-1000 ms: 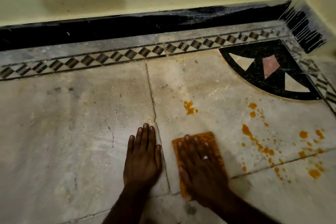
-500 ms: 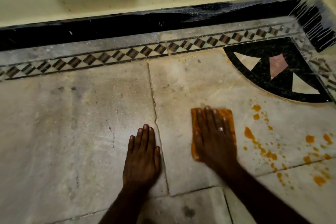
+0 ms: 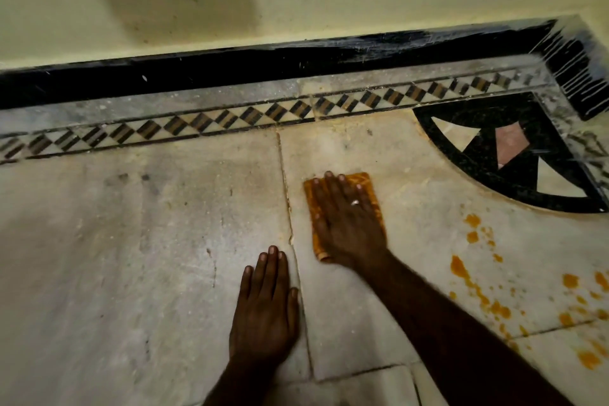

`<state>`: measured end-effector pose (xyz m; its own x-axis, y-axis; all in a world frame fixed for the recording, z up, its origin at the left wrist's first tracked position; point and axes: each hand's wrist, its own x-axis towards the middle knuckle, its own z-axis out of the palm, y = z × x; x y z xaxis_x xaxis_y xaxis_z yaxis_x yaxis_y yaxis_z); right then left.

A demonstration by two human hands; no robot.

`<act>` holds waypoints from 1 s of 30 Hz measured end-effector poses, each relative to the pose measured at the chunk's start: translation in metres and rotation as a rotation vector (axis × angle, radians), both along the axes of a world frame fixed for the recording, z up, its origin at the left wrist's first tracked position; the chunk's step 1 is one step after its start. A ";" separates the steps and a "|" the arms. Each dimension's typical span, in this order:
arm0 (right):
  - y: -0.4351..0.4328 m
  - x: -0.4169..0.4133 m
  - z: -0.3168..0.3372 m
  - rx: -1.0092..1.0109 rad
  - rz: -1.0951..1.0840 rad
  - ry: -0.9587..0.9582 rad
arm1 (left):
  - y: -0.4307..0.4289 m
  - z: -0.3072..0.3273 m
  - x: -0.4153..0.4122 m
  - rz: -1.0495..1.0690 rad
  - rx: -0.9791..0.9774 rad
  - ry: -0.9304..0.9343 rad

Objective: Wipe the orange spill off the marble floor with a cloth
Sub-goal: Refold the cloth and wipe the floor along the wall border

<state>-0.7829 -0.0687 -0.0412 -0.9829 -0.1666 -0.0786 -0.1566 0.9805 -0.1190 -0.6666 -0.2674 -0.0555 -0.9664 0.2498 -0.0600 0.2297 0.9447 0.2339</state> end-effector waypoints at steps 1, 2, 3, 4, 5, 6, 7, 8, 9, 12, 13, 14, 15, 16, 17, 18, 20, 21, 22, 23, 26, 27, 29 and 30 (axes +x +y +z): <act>0.012 0.002 -0.001 0.017 -0.064 0.008 | 0.001 -0.001 0.000 0.001 -0.001 -0.004; 0.024 0.006 -0.002 0.030 -0.136 0.013 | 0.001 -0.001 0.000 0.002 0.001 -0.010; 0.033 0.014 -0.002 0.038 -0.208 0.023 | 0.000 -0.002 0.000 0.005 0.002 -0.007; 0.042 0.026 -0.003 0.045 -0.273 0.032 | 0.000 -0.002 0.000 0.005 0.005 0.002; 0.048 0.041 -0.004 0.052 -0.326 0.032 | 0.000 -0.003 0.000 0.005 0.003 0.009; 0.049 0.060 -0.003 0.063 -0.360 0.029 | 0.000 -0.004 0.001 0.006 0.001 0.015; 0.045 0.081 -0.003 0.079 -0.371 0.036 | 0.000 -0.004 0.001 0.010 0.000 0.015; 0.035 0.103 -0.003 0.095 -0.358 0.039 | 0.001 -0.004 0.001 0.013 0.001 0.017; 0.020 0.121 -0.002 0.105 -0.318 0.048 | 0.001 -0.004 0.001 0.017 0.003 0.023; -0.020 0.126 -0.003 0.033 -0.092 0.052 | 0.003 -0.004 0.002 0.002 0.019 0.046; -0.026 0.109 -0.003 0.008 -0.004 0.068 | 0.002 -0.003 0.002 -0.007 0.025 0.056; -0.028 0.089 -0.004 -0.008 0.058 0.087 | 0.001 -0.002 0.003 -0.015 0.026 0.072; -0.024 0.067 -0.005 -0.010 0.087 0.089 | 0.001 -0.002 0.001 -0.022 0.025 0.072; -0.017 0.049 -0.006 -0.009 0.077 0.084 | 0.000 -0.002 0.003 -0.028 0.013 0.058; -0.007 0.034 -0.006 -0.008 0.047 0.070 | 0.000 -0.001 0.003 -0.028 0.004 0.043; 0.005 0.024 -0.006 -0.005 0.005 0.049 | -0.001 -0.001 0.002 -0.021 -0.006 0.033; 0.030 0.022 -0.009 0.007 -0.110 0.022 | 0.000 -0.002 0.001 -0.012 -0.029 0.013; 0.042 0.030 -0.011 0.015 -0.169 0.020 | 0.001 -0.002 0.002 -0.011 -0.033 0.002; 0.052 0.041 -0.011 0.024 -0.217 0.038 | 0.001 -0.002 0.001 -0.007 -0.034 -0.004; 0.059 0.056 -0.011 0.039 -0.260 0.054 | 0.000 -0.002 0.000 -0.001 -0.036 -0.008; 0.063 0.120 -0.006 0.079 -0.331 0.053 | 0.003 0.000 0.001 0.006 -0.042 -0.029; 0.055 0.142 -0.005 0.090 -0.315 0.062 | 0.003 0.000 0.001 0.012 -0.044 -0.038; 0.029 0.178 -0.003 0.073 -0.219 0.093 | 0.004 0.001 0.002 0.026 -0.040 -0.054; 0.016 0.187 -0.004 0.043 -0.147 0.097 | 0.004 0.002 0.001 0.027 -0.038 -0.062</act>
<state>-0.5958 -0.0525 -0.0452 -0.9997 -0.0187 0.0142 -0.0196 0.9975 -0.0681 -0.6658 -0.2630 -0.0535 -0.9668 0.2206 -0.1292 0.1905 0.9587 0.2111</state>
